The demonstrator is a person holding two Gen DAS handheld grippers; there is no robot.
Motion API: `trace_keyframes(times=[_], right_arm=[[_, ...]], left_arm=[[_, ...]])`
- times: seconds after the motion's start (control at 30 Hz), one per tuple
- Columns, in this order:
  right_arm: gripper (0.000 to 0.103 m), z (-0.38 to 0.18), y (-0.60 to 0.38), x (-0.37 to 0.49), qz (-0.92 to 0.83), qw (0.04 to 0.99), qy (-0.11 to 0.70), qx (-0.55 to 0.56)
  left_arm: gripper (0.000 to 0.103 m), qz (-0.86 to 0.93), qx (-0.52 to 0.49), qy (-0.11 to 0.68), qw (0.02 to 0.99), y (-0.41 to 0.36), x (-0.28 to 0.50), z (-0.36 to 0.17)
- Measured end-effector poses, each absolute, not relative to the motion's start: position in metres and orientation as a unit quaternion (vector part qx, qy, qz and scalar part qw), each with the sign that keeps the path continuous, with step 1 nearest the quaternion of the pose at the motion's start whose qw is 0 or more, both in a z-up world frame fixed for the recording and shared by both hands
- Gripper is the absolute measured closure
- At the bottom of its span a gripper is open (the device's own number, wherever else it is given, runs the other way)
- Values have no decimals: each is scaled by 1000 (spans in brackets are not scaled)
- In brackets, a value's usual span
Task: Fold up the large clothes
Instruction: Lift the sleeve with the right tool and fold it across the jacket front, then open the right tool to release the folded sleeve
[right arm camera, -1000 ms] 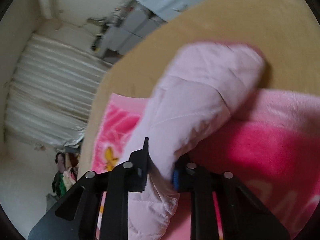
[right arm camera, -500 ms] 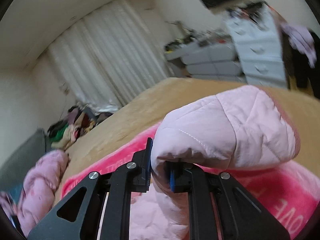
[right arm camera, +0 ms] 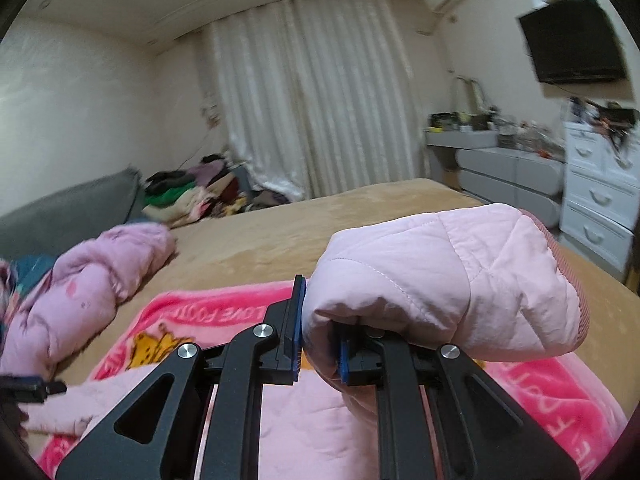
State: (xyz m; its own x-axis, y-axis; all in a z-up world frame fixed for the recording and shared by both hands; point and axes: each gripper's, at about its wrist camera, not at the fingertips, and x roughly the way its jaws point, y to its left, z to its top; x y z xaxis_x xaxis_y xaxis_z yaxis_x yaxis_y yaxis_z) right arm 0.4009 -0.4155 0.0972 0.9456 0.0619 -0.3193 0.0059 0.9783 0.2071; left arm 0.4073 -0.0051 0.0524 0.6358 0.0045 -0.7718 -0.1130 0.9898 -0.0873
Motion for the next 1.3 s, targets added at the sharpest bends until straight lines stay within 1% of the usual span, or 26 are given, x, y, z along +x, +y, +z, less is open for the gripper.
trace_keyframes(times=[0.17,0.27,0.47,0.6,0.67,0.7,0.73,0.77,0.87,0.9,0.93,0.97,1.0,1.07,1.1,1.13,1.17,1.3], right_arm=[[90,77,-367,405,59,977,187,81],[90,56,-336,408,89,970,212,83],[90,-4,-283,410,130,948,280,79],[84,-53,-265,413,151,919,345,120],[80,-78,-269,413,150,897,382,164],[76,-84,-275,411,147,891,391,178],[67,-88,-281,406,141,886,397,192],[64,-87,-285,403,141,885,396,200],[49,-68,-297,376,124,905,348,211],[36,-60,-302,368,109,915,324,214],[27,-55,-309,363,97,921,308,217],[27,-47,-315,359,78,929,285,223],[27,-45,-319,360,75,929,281,228],[51,-42,-322,371,84,922,293,240],[83,-42,-322,376,93,918,300,242],[87,-40,-318,380,110,915,300,247],[88,-35,-311,382,127,915,293,245],[89,-22,-273,384,167,919,291,205]], left_arm=[[8,36,-84,426,900,14,403,52],[8,40,-92,433,896,24,401,45],[8,35,-101,446,888,32,394,26],[8,26,-102,464,879,30,391,5],[8,25,-101,473,875,30,391,-3],[8,24,-100,476,873,29,390,-7],[8,22,-99,480,871,29,390,-11],[8,21,-98,482,870,29,389,-14],[8,18,-98,488,867,31,389,-19],[8,17,-101,488,867,31,390,-19],[8,14,-107,487,867,32,390,-18],[8,12,-112,487,866,33,391,-18],[8,8,-119,487,865,33,391,-17],[8,0,-136,487,863,35,391,-15],[8,-1,-139,487,862,36,392,-14],[8,-2,-142,485,863,37,391,-11],[8,-2,-143,482,864,39,390,-9],[8,4,-153,475,866,49,393,-2]])
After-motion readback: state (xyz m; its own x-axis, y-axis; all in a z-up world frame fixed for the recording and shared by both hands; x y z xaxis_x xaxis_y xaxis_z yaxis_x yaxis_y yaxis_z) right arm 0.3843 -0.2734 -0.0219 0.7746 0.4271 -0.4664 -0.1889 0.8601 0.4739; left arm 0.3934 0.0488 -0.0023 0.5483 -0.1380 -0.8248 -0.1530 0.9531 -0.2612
